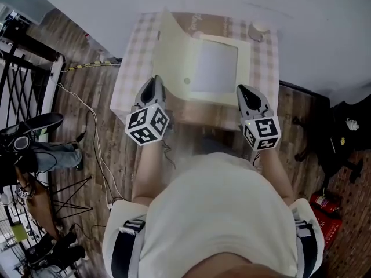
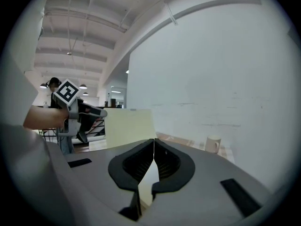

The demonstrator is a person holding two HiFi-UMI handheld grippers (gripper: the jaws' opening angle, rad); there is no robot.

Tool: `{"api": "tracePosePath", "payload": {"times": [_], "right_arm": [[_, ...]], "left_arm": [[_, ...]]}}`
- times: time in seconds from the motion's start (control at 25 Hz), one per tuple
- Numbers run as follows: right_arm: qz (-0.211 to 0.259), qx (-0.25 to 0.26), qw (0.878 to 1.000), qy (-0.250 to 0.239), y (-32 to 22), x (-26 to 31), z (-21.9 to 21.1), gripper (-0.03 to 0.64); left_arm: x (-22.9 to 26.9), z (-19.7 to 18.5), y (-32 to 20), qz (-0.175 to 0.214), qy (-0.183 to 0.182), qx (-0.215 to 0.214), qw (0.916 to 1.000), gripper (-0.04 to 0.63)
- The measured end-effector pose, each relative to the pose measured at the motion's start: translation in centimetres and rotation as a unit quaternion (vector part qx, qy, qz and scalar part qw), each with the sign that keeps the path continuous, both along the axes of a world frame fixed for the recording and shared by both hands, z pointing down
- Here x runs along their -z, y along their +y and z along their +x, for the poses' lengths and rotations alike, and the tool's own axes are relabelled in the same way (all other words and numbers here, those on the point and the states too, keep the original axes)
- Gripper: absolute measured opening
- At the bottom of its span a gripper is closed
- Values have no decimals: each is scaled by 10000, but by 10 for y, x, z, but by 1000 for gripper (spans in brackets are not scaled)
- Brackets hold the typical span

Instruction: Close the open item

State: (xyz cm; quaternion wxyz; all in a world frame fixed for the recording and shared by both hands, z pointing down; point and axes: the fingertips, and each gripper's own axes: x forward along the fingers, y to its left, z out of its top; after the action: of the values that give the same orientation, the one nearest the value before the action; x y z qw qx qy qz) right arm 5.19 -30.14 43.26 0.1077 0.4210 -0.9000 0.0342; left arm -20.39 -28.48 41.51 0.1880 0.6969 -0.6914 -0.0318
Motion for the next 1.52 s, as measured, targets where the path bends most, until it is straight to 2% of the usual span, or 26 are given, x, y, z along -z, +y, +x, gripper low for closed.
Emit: {"api": "tracePosePath", "payload": {"times": [0.24,0.6,0.8,1.0,1.2,1.4,1.52], "right_arm": [[-49,-258,9997,5,3,-6,24,1],[17,-582,9983,-51,3,-3,46,2],[-4,-690,9976,-37,8,-7,54,2],[-40,-783,9969,-2,10,-9,60,2],[-19,-882,9961,74,6,-11,66,1],[18,-932,9954,212,-8,-9,72,2],[58,-929,9953,279,-18,-7,75,2]], "left_arm": [[9,44,-3,85,-582,-487,9971,8],[9,102,-3,107,-702,-1294,9890,8],[2,133,2,82,-638,-1757,9823,8],[-8,155,5,-48,-370,-2155,9758,9],[-21,180,9,-182,-304,-2550,9663,9],[-35,203,8,-370,-80,-2931,9553,9],[-42,214,9,-457,-97,-3103,9495,9]]}}
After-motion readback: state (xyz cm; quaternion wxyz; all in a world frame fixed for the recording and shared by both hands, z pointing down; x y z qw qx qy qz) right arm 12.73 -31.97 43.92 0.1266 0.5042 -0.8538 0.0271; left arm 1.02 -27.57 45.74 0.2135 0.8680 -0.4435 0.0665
